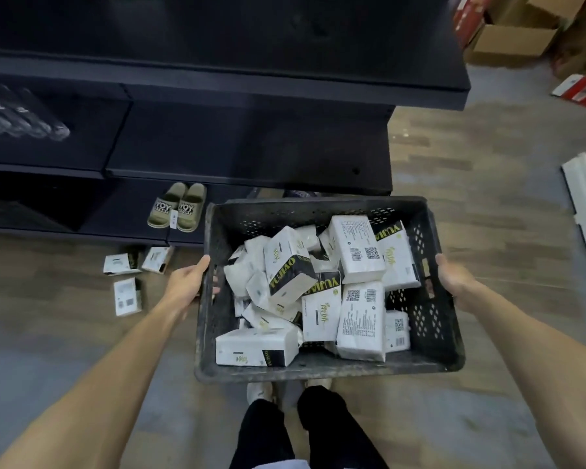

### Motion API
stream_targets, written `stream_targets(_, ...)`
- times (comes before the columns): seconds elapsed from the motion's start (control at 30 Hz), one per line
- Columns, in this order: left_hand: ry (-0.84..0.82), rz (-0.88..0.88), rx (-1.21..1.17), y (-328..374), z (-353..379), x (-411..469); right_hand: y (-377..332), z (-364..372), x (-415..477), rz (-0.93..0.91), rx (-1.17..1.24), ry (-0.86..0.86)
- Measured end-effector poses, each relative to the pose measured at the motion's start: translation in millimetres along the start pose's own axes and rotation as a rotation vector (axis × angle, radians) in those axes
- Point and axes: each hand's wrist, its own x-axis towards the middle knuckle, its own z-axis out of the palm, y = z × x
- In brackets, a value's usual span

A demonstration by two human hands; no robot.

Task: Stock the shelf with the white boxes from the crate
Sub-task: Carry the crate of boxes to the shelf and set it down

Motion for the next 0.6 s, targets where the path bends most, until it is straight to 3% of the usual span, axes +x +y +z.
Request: stream_targets(0.6, 0.015, -0.094, 0.014, -29.9, 21.5, 86.9, -0.6, 53.7, 100.6, 0.006, -0.045, -0.077)
